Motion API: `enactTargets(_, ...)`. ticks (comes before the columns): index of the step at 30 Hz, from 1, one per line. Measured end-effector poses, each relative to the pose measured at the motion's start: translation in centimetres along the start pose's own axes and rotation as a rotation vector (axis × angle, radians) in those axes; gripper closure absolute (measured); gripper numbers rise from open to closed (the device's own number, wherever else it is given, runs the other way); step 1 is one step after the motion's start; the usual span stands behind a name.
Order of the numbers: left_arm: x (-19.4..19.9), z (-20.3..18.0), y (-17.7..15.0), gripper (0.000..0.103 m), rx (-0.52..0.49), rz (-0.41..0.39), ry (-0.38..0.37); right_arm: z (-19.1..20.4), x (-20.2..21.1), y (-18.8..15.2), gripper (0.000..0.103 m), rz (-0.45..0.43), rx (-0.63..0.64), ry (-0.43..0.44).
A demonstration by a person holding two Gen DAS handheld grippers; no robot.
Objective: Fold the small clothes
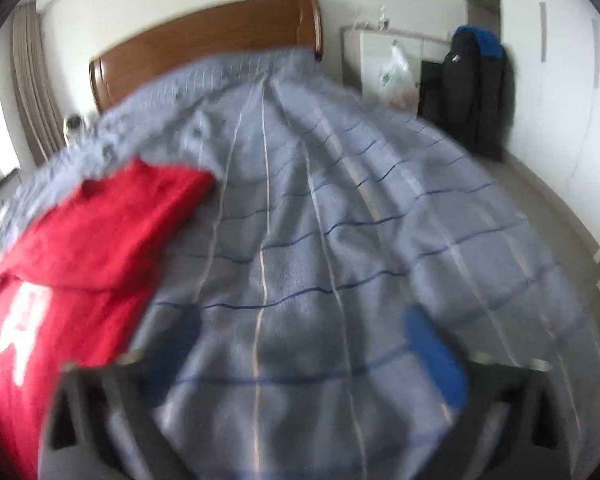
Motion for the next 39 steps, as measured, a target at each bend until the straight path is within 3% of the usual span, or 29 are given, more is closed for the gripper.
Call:
enactTargets(1, 0.03, 0.01, 0.00, 0.000, 0.001, -0.001, 0.000, -0.09, -1.35, -0.34, 0.000, 0.046, 0.004, -0.017)
enactTargets(2, -0.01, -0.01, 0.00, 0.000, 0.000, 0.000, 0.000, -0.06, -1.15, -0.27, 0.000, 0.005, 0.015, -0.017)
enactTargets(6, 0.00, -0.01, -0.01, 0.000, -0.001, 0.000, 0.000, 0.33, -1.07, -0.22, 0.000, -0.002, 0.039, -0.053)
enactTargets(39, -0.04, -0.06, 0.01, 0.000, -0.005, 0.005, -0.005, 0.33, -1.22, -0.22, 0.000, -0.002, 0.033, -0.043)
Point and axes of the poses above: each gripper's, at about its wrist camera, not at the fingertips, and x roughly against the way its jaws point, z to its left, y to its top, the point moved 3 cm from there along -x, roughly the way its jaws point, and after that the axes turned 11 degrees about y, right-handed, at the moved point
